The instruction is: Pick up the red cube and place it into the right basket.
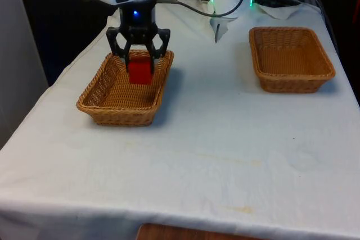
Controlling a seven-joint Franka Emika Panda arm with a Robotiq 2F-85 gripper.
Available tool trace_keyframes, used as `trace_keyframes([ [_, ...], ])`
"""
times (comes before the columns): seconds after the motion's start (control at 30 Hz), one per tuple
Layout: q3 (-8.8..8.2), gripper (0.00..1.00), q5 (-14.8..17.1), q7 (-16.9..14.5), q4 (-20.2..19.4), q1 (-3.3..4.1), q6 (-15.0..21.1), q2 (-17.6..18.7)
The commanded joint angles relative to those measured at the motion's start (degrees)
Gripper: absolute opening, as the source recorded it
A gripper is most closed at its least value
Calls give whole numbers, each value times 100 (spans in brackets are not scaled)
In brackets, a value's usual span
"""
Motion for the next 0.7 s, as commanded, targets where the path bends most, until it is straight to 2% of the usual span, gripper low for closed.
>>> trace_keyframes([
  [0.0, -23, 4, 29, -46, 29, -11, -6, 34],
  [0.03, -17, 4, 92, -155, 126, -97, -57, 109],
  [0.1, -86, 4, 195, -298, 223, -132, -63, 235],
  [0.23, -183, 4, 355, -481, 338, -160, -63, 407],
  [0.27, -229, 4, 332, -435, 281, -86, -23, 378],
  [0.3, -206, 4, 401, -521, 361, -166, -57, 453],
  [0.33, -223, 4, 435, -561, 378, -178, -46, 493],
  [0.4, -281, 4, 556, -665, 430, -189, -23, 619],
  [0.57, -304, 4, 825, -819, 510, -212, 46, 905],
  [0.6, -361, 4, 796, -791, 476, -149, 11, 877],
  [0.63, -309, 4, 871, -837, 533, -212, 46, 951],
  [0.67, -315, 4, 911, -854, 544, -212, 46, 991],
])
